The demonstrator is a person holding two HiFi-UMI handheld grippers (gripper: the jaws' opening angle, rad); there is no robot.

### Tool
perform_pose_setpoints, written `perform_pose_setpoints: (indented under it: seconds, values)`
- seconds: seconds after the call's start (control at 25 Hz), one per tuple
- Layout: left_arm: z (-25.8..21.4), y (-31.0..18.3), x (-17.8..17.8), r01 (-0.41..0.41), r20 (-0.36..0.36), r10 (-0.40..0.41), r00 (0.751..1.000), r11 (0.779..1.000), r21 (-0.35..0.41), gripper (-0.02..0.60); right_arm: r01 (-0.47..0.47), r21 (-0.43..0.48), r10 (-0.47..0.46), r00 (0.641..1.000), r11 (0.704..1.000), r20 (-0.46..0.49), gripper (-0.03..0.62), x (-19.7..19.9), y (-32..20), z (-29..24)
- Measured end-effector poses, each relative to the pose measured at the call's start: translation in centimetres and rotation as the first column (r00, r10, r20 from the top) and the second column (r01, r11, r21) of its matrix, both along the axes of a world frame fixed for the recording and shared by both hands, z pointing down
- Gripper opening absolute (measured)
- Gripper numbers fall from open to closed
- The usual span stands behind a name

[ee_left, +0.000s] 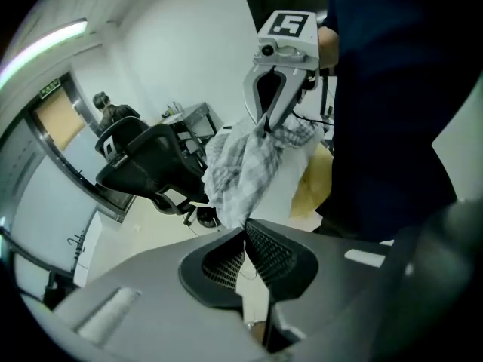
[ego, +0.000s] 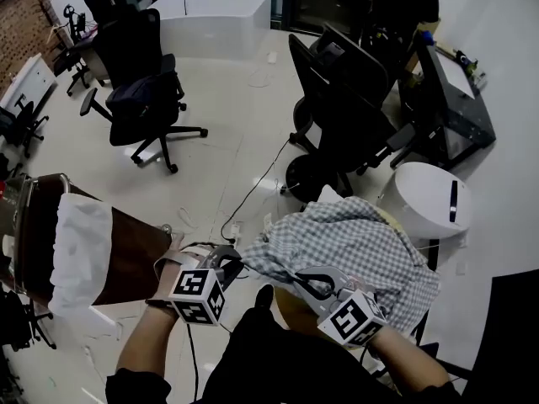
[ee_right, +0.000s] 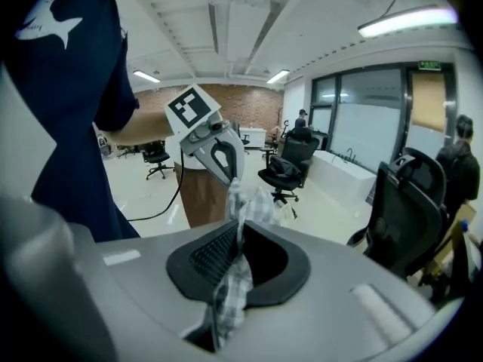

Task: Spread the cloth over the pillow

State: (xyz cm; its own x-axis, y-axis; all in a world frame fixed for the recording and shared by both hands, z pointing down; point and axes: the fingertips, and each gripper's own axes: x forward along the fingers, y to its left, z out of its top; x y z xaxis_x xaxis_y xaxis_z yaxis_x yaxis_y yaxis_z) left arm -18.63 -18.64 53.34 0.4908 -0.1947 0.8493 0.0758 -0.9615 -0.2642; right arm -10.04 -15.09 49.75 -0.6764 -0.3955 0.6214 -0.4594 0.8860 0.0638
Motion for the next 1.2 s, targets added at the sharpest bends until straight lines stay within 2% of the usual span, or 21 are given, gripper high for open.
perform_pose_setpoints:
  seconds: [0.12, 0.24, 0.36, 0.56, 0.64, 0.72, 0.8, 0.88, 0.96, 1.08, 1.12, 1.2]
  values:
    - [4.0, 1.3, -1.2, -0.04, 0.06, 0.043, 0.997, 0.998, -0.051, 0.0, 0.053, -0.049, -0.055, 0.997, 0.997, -0.049, 0.029, -1.1, 0.6, 3.1]
    - [8.3, 2.5, -1.7, -0.012, 0.05, 0.018, 0.999, 0.991, -0.13, 0.0, 0.105, -0.097, -0.113, 0.991, 0.99, -0.076, 0.061, -1.8, 1.6, 5.3]
    - [11.2, 3.4, -1.9, 0.033, 0.025, -0.029, 0.999, 0.982, -0.187, 0.0, 0.12, -0.125, -0.13, 0.989, 0.985, -0.071, 0.072, -2.2, 2.3, 6.3]
    - [12.6, 4.5, -2.1, 0.044, 0.02, -0.041, 0.999, 0.971, -0.236, 0.083, 0.085, -0.15, -0.096, 0.994, 0.985, -0.061, 0.072, -2.2, 2.1, 7.3]
    - [11.7, 4.1, -2.3, 0.043, 0.022, -0.039, 0.999, 0.978, -0.204, 0.112, 0.077, -0.155, -0.088, 0.994, 0.985, -0.061, 0.072, -2.3, 1.8, 7.6]
    - [9.9, 2.5, -1.8, 0.038, -0.017, -0.039, 0.999, 0.995, -0.093, 0.11, 0.077, -0.158, -0.088, 0.994, 0.984, -0.058, 0.072, -2.5, 1.8, 7.7]
    - [8.4, 1.5, -0.4, -0.003, -0.069, 0.003, 0.998, 1.0, -0.006, 0.11, 0.082, -0.155, -0.091, 0.995, 0.984, -0.049, 0.072, -2.9, 2.0, 7.6]
    - [8.5, 1.9, 1.2, -0.086, -0.069, 0.087, 0.994, 0.996, 0.016, 0.11, 0.089, -0.156, -0.097, 0.994, 0.984, -0.043, 0.072, -3.2, 2.2, 7.6]
    - [9.8, 2.7, 2.4, -0.162, -0.029, 0.162, 0.986, 0.987, 0.0, 0.136, 0.093, -0.159, -0.1, 0.994, 0.983, -0.039, 0.074, -3.3, 2.2, 7.6]
    - [11.4, 2.9, 3.4, -0.201, -0.003, 0.201, 0.98, 0.98, 0.012, 0.144, 0.088, -0.158, -0.094, 0.995, 0.983, -0.031, 0.074, -3.2, 2.1, 7.4]
    - [11.5, 2.7, 3.5, -0.2, -0.003, 0.201, 0.98, 0.979, 0.033, 0.117, 0.084, -0.157, -0.089, 0.996, 0.984, -0.029, 0.074, -3.0, 1.9, 7.3]
    - [11.0, 2.3, 3.3, -0.203, 0.003, 0.203, 0.979, 0.976, 0.079, 0.002, 0.07, -0.149, -0.074, 0.997, 0.986, -0.026, 0.075, -2.5, 1.7, 7.0]
